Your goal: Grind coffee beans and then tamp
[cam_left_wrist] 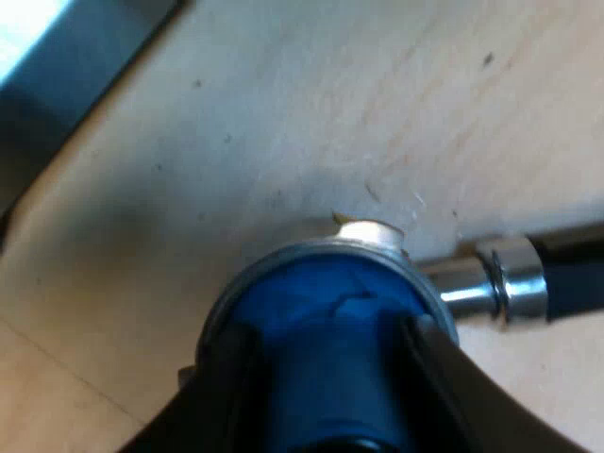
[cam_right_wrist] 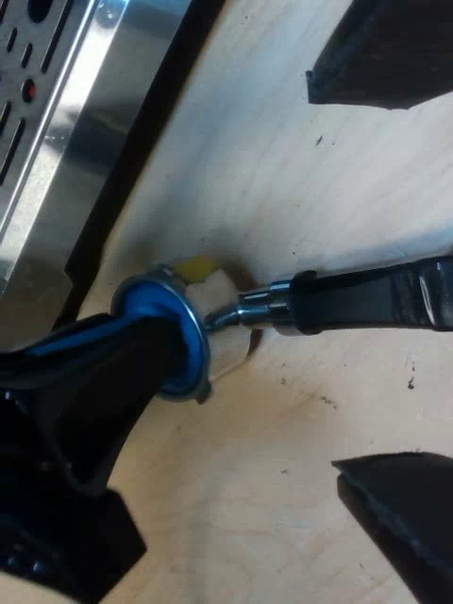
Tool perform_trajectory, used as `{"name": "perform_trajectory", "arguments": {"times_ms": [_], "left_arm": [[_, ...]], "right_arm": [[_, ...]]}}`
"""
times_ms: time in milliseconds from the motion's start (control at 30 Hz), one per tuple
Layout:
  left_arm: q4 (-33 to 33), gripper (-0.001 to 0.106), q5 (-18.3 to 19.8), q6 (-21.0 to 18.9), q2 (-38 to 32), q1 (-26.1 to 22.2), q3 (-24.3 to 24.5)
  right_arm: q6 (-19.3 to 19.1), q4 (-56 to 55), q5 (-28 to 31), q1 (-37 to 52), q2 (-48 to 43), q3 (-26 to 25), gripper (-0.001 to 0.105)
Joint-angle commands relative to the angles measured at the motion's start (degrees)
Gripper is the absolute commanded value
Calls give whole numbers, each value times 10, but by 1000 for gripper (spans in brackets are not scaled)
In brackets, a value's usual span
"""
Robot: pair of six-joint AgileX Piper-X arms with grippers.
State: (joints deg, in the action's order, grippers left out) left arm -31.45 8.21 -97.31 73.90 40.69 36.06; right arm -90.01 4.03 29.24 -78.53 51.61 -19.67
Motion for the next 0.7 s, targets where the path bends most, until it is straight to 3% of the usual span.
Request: {"name": "perform_trajectory", "arguments": {"times_ms": [33,333,700], "left_arm": [[-9,0,3,-2,35,0,-3],[-32,0,13,-2,102,0,-7],[-19,0,19,-3,123,0,-44]], "right_arm": [[3,5,5,0,-2,0,76],[3,5,5,0,-2,0,76],[3,5,5,0,-2,0,76]]}}
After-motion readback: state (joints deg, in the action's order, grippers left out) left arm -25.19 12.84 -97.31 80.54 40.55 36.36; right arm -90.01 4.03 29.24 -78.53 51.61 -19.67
